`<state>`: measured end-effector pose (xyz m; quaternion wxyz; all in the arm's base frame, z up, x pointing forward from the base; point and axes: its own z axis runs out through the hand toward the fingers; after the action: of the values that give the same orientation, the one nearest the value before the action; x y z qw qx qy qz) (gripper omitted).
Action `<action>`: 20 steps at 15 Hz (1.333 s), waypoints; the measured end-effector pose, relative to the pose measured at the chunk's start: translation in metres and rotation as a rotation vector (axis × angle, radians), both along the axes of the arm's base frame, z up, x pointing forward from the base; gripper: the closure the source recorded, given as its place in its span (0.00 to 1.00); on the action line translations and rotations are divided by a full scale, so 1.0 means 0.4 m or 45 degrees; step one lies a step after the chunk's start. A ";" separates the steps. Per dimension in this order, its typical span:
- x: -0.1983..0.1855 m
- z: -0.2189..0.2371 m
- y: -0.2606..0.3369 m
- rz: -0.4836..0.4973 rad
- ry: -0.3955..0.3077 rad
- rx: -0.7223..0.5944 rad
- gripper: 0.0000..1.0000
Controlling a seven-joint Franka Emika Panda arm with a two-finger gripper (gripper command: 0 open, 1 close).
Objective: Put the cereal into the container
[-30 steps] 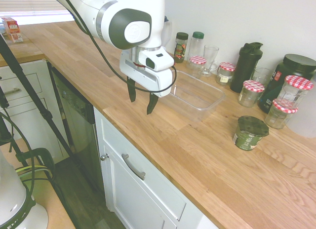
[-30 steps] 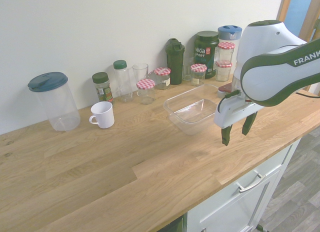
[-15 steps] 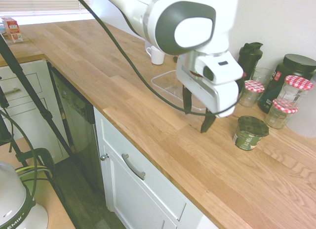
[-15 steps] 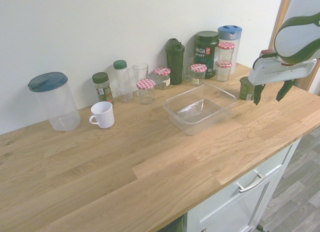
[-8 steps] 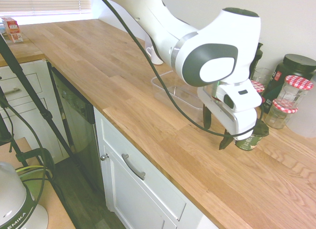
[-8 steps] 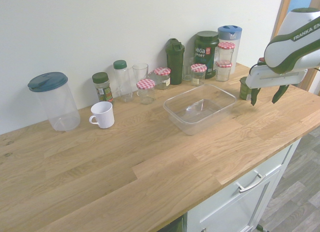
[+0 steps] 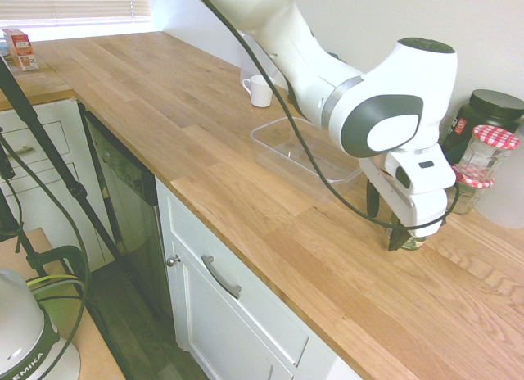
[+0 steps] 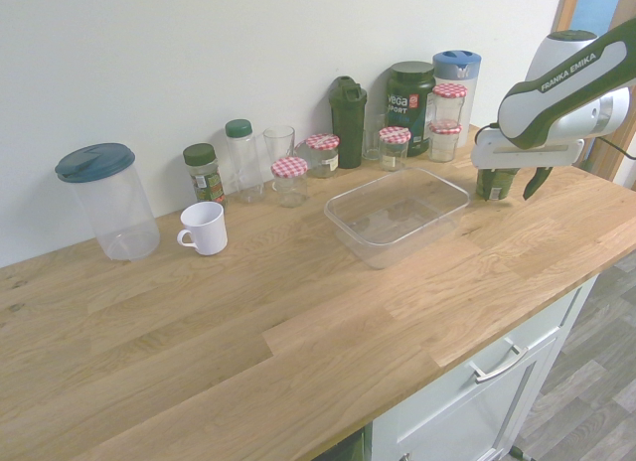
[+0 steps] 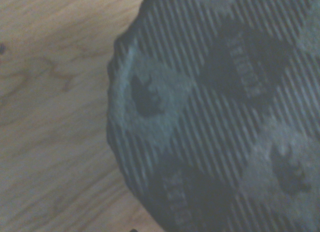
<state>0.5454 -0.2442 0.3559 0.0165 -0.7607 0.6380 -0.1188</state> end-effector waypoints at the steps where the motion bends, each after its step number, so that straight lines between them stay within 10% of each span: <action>1: 0.016 0.004 -0.002 -0.008 -0.006 0.003 0.00; 11: 0.107 -0.005 -0.054 -0.089 0.018 -0.014 0.00; 12: 0.115 -0.009 -0.056 -0.095 0.016 -0.013 1.00; 20: 0.121 -0.015 -0.074 -0.120 0.014 0.003 1.00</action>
<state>0.5936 -0.2736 0.3499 0.0082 -0.7303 0.6734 -0.1145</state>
